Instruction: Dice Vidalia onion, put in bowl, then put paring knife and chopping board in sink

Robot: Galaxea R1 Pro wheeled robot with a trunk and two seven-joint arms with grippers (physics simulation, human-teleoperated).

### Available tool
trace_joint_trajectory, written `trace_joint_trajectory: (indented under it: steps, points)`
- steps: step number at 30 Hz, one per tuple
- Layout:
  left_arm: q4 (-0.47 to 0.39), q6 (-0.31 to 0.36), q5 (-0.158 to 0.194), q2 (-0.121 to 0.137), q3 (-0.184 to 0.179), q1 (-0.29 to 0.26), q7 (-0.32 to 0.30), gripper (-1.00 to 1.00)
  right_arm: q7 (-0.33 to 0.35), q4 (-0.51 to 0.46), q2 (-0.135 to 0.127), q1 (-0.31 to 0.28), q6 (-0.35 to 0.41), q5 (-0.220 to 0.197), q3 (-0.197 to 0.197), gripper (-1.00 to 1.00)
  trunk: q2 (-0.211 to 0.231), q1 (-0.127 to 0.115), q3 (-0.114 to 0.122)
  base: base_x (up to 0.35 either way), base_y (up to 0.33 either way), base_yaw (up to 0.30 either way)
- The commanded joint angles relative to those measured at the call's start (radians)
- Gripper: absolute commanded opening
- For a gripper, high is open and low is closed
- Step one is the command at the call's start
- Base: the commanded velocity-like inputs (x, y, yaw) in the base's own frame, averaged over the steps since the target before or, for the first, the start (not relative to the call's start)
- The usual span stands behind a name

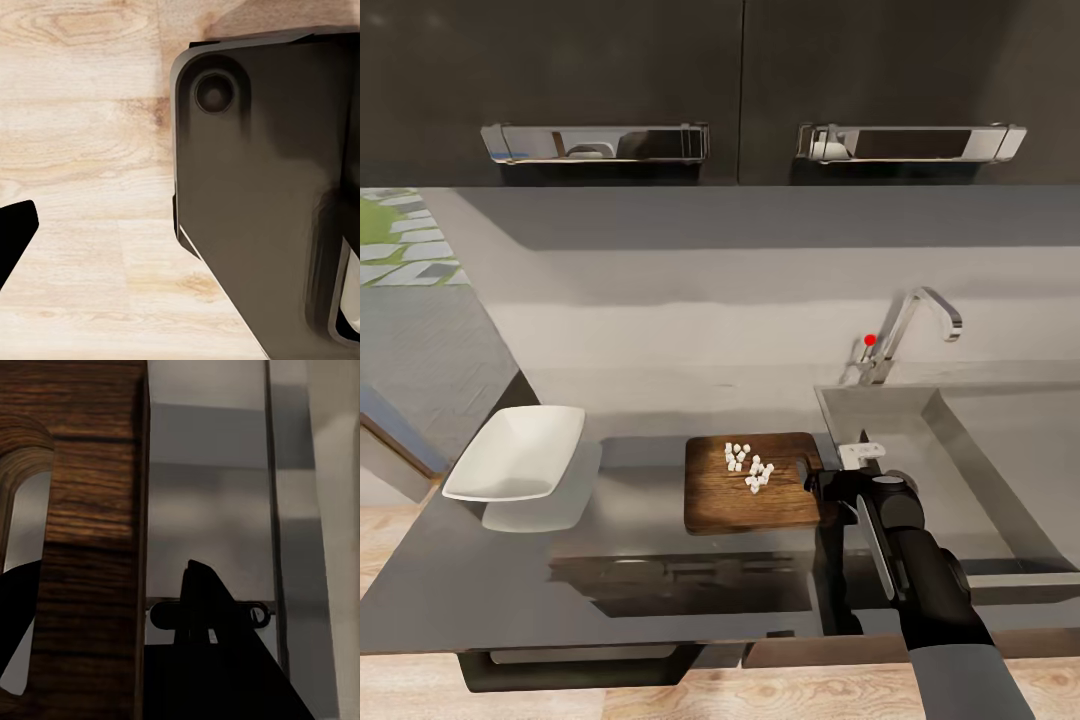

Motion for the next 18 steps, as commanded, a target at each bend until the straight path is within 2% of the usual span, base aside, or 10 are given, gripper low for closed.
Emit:
trace_joint_trajectory:
  steps: [1,7,18]
  points:
    - [0.004,-0.007,-0.007,0.0,0.002,-0.002,0.006,1.0,0.01,0.006,0.0,-0.001,0.005,0.034,-0.002,-1.0,-0.001,0.001,-0.002,0.0,0.0,0.0]
    - [0.004,-0.007,-0.007,0.0,0.002,-0.002,0.006,1.0,0.01,0.006,0.002,-0.001,0.005,0.034,-0.002,-1.0,-0.001,0.001,0.0,0.0,0.0,0.0]
    - [0.004,-0.007,-0.007,0.0,0.002,-0.002,0.006,1.0,0.01,0.006,0.003,-0.001,0.004,0.034,-0.002,-1.0,-0.001,0.001,0.017,0.0,0.0,0.0]
